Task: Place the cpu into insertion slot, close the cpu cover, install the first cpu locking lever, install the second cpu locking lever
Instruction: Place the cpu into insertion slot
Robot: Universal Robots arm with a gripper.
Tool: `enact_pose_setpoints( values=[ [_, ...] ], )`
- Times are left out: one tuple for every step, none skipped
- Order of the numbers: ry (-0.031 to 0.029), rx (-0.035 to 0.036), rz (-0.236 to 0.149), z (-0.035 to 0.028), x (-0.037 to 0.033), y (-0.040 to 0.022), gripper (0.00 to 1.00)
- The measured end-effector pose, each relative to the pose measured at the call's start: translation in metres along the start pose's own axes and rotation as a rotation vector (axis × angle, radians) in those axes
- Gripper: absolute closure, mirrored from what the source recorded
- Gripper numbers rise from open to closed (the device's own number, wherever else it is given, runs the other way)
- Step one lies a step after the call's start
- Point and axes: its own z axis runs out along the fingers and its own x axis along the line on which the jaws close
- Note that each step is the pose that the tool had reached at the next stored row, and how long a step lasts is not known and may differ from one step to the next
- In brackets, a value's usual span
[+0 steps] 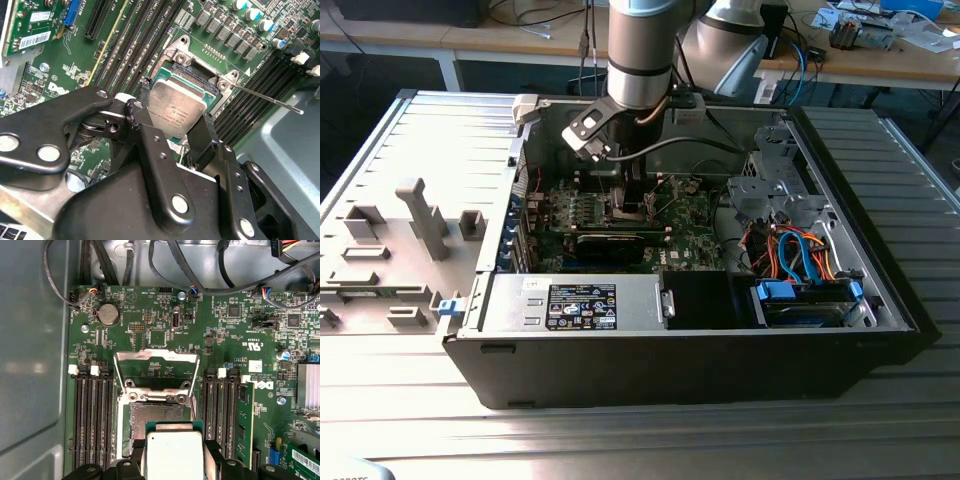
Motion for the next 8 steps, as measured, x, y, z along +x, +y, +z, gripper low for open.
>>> enact_pose_setpoints(
  values=[
    [-0.0002, 0.0001, 0.0, 0.0003, 0.0, 0.0, 0.45],
    [-0.0001, 0.0, 0.0, 0.0007, 0.0, 0.0, 0.45],
    [0.0, 0.0, 0.0, 0.001, 0.0, 0.0, 0.45],
    [-0.0001, 0.0, 0.0, 0.0012, 0.0, 0.0, 0.45],
    [0.0, 0.0, 0.0, 0.0014, 0.0, 0.0, 0.45],
    [-0.0001, 0.0, 0.0, 0.0016, 0.0, 0.0, 0.45],
    [-0.0001, 0.0, 0.0, 0.0018, 0.0, 0.0, 0.45],
    [-0.0001, 0.0, 0.0, 0.0019, 0.0, 0.0, 0.45]
  ],
)
